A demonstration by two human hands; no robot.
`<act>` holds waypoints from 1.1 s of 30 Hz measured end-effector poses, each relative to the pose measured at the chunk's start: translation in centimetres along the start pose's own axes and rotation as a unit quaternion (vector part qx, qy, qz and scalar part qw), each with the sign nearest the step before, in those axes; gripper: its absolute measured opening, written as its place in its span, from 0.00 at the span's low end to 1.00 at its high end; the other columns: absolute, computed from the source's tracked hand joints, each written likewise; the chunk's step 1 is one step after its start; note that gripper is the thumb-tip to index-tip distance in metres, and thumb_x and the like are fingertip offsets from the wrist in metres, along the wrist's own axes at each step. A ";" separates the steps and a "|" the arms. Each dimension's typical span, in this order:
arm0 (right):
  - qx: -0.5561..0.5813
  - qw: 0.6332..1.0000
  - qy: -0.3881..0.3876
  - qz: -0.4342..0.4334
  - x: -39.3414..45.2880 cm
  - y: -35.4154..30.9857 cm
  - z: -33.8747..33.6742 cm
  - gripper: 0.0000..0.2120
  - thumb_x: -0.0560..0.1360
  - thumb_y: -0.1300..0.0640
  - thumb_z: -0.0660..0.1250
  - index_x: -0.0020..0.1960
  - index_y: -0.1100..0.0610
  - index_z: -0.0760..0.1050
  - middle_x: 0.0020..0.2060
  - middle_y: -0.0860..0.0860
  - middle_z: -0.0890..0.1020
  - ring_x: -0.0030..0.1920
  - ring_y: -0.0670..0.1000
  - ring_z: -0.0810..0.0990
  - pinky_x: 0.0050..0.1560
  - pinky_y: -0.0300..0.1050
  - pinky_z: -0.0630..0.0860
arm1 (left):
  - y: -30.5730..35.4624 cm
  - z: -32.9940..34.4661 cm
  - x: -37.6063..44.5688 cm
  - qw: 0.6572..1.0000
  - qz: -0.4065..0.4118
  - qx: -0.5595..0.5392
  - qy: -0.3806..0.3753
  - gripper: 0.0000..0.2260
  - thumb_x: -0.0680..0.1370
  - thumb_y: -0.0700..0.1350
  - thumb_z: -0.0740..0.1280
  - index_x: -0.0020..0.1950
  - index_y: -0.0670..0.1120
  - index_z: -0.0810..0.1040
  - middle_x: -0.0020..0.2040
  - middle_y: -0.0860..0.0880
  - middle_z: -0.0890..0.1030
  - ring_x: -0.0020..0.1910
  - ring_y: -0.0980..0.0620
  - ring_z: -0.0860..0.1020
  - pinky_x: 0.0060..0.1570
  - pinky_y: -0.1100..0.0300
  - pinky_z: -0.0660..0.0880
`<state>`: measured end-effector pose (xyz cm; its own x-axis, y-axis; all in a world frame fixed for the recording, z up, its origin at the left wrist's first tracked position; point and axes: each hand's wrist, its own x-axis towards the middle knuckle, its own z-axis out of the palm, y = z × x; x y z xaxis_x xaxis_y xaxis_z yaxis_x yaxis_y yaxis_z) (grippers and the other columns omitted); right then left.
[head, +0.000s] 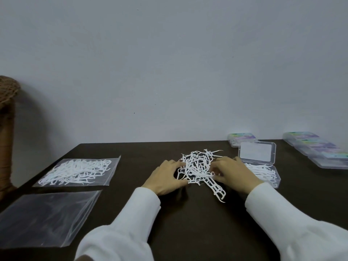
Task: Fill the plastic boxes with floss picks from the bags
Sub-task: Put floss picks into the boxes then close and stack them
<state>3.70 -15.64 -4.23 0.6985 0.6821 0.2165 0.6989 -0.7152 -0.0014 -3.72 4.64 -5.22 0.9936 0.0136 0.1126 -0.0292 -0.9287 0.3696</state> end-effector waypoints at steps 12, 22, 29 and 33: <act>0.081 0.993 -0.061 0.062 -0.5 -1.3 0.1 0.21 0.70 0.45 0.70 0.56 0.55 0.71 0.54 0.53 0.76 0.54 0.54 0.76 0.51 0.46 0.72 | 0.3 0.5 0.0 0.996 0.040 -0.065 0.041 0.17 0.75 0.46 0.69 0.63 0.50 0.74 0.48 0.53 0.75 0.42 0.58 0.72 0.46 0.69 0.70; 0.064 0.996 -0.025 0.055 -0.9 -0.6 0.1 0.05 0.72 0.58 0.66 0.46 0.52 0.73 0.51 0.55 0.77 0.54 0.57 0.76 0.49 0.43 0.71 | 1.8 1.6 -0.3 0.994 0.007 -0.085 0.066 0.25 0.70 0.55 0.73 0.64 0.51 0.72 0.54 0.54 0.76 0.51 0.57 0.74 0.56 0.59 0.73; 0.080 0.994 0.011 0.072 -1.7 -0.3 -1.3 0.09 0.71 0.56 0.70 0.51 0.51 0.76 0.48 0.50 0.81 0.51 0.52 0.79 0.52 0.46 0.76 | 2.8 2.1 -0.3 0.988 -0.007 -0.077 0.135 0.14 0.73 0.49 0.72 0.57 0.50 0.78 0.47 0.54 0.79 0.46 0.56 0.77 0.50 0.61 0.74; 0.137 0.986 0.031 0.091 -1.8 0.2 -1.6 0.10 0.69 0.60 0.72 0.49 0.54 0.77 0.43 0.51 0.81 0.48 0.51 0.78 0.51 0.46 0.76 | 2.9 2.3 -0.4 0.986 -0.010 -0.060 0.155 0.10 0.76 0.45 0.69 0.56 0.49 0.80 0.50 0.51 0.81 0.51 0.53 0.78 0.51 0.62 0.73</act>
<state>2.36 -17.28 -3.06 0.8118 0.5286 0.2481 0.5835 -0.7511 -0.3088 -3.97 1.12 -6.28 0.9132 0.1623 0.3739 -0.0402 -0.8769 0.4789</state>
